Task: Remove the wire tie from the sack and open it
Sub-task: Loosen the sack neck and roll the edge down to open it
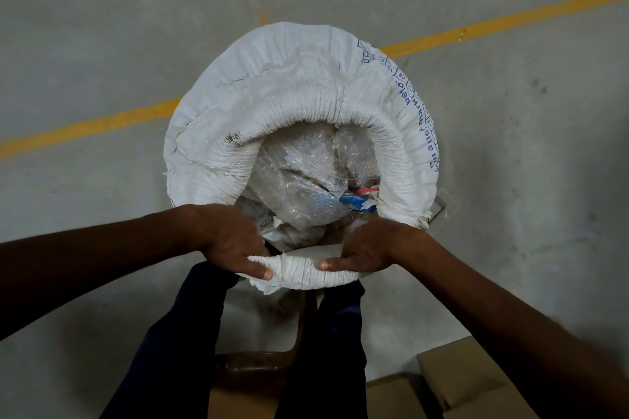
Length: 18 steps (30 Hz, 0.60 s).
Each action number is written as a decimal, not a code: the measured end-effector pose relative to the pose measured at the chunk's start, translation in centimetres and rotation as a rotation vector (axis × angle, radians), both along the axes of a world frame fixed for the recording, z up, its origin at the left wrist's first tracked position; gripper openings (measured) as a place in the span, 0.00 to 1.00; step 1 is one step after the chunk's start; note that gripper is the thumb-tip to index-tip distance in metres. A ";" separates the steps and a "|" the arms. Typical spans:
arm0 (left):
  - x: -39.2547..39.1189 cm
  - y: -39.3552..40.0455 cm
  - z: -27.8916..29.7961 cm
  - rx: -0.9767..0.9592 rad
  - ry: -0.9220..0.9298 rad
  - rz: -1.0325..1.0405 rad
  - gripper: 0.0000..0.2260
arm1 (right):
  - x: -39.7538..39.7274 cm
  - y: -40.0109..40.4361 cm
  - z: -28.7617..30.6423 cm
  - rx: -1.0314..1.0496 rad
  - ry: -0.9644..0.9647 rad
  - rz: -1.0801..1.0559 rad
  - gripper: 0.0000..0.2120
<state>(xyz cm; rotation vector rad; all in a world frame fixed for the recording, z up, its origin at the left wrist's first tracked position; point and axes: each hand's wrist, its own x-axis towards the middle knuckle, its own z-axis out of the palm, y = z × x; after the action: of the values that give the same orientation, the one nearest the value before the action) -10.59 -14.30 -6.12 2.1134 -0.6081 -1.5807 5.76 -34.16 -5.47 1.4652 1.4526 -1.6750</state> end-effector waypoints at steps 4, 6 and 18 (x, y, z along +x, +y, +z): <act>-0.4 -0.1 -0.5 -0.006 -0.028 0.004 0.26 | -0.3 0.0 -0.4 -0.007 0.002 0.033 0.44; -0.6 -0.1 -0.7 -0.010 -0.022 0.029 0.28 | -0.4 0.0 -0.4 -0.011 -0.003 0.051 0.44; 0.9 2.3 -1.4 0.071 -0.284 0.493 0.40 | 0.9 1.0 0.9 0.114 0.045 -0.148 0.33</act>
<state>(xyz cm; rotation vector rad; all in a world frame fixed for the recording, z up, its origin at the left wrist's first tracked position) -9.66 -11.96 -7.50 2.3283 -0.0943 -1.0558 6.63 -33.17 -4.57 1.6424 1.5185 -1.7475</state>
